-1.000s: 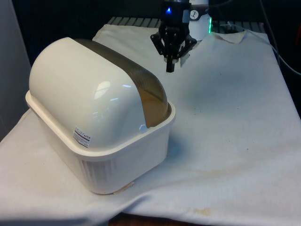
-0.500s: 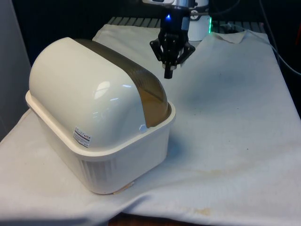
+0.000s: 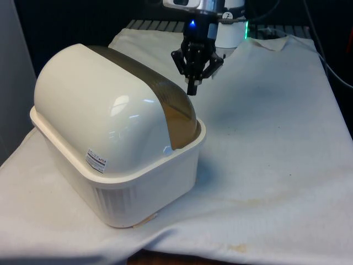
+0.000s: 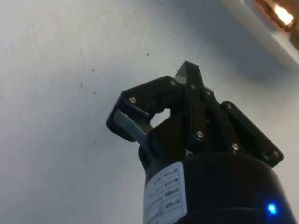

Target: Open the lid, then close it.

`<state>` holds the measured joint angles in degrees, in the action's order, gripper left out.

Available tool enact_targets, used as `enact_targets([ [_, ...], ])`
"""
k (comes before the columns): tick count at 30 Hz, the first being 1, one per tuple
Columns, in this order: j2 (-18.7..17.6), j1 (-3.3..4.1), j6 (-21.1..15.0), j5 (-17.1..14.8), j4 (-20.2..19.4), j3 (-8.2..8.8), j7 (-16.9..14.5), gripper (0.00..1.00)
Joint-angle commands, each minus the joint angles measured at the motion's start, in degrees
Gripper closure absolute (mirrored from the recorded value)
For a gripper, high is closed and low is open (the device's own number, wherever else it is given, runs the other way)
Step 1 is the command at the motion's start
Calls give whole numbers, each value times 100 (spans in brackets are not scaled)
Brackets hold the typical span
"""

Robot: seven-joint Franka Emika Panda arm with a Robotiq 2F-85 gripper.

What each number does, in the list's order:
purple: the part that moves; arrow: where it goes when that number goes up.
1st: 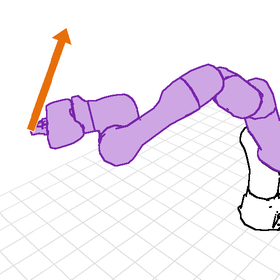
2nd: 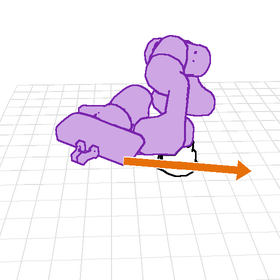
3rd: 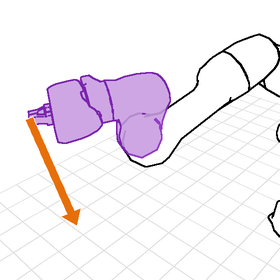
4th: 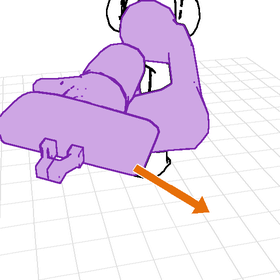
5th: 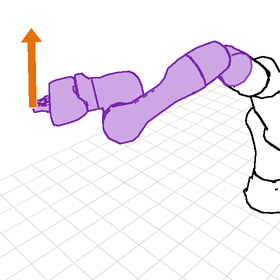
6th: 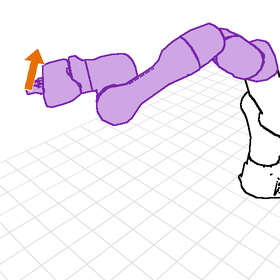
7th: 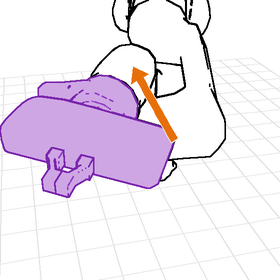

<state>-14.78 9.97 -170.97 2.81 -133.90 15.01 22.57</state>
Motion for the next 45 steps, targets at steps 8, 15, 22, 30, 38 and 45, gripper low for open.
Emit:
enact_targets([
  [8, 6, 69, -34, 115, 57, 206, 172, 100],
  [15, -52, 69, -46, 132, 155, 241, 332, 100],
  [22, -103, 74, -57, 143, 218, 281, 424, 100],
  [30, -126, 57, -74, 115, 252, 315, 521, 100],
  [38, -160, 52, -86, 92, 286, 361, 625, 100],
  [45, -241, 40, -109, 69, 332, 367, 779, 100],
])
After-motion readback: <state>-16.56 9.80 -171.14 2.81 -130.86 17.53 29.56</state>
